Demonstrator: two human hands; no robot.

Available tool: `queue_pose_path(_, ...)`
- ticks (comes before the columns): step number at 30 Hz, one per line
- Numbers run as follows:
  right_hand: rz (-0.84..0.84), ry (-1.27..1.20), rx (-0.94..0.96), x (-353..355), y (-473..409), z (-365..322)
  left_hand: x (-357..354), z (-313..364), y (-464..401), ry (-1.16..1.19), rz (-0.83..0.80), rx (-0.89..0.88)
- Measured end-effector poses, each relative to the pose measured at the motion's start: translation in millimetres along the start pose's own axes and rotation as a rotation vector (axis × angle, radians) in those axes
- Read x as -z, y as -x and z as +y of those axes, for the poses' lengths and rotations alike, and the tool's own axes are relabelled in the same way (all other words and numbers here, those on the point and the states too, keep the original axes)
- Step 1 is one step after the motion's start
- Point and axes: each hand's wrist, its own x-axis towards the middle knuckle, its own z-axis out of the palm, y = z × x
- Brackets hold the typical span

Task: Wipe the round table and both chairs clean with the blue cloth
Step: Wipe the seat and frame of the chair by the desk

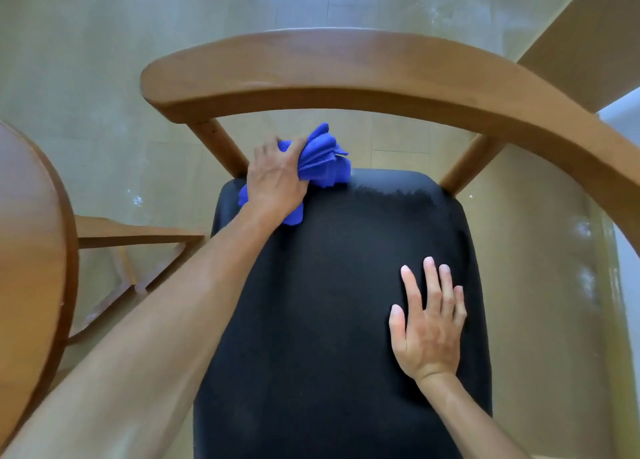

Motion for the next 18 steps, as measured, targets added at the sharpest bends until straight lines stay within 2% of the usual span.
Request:
queue_pose_path(2,0.002,0.008,0.004,-1,0,-1,-9,23,-14,-0.028,-0.085,-0.038)
queue_pose_path(5,-0.002,0.011,0.007,-1,-1,1,-8,32,24,0.014,-0.094,-0.069)
queue_pose_path(9,-0.005,0.007,0.0,2,0,0,2,6,161,0.113,-0.116,-0.344)
queue_pose_path(11,-0.01,-0.001,-0.007,5,-1,-1,0,-13,241,0.104,-0.247,-0.521)
queue_pose_path(13,-0.02,-0.003,-0.014,4,-3,-1,-8,-25,303,-0.057,-0.302,-0.506)
queue_pose_path(14,-0.025,-0.008,-0.015,4,-3,-1,-11,-29,327,-0.041,-0.325,-0.473)
queue_pose_path(16,-0.026,-0.012,-0.014,4,-2,0,-11,-31,340,0.077,-0.466,-0.449)
queue_pose_path(18,-0.025,-0.008,-0.01,2,-1,0,-2,-32,309,0.067,-0.369,-0.568)
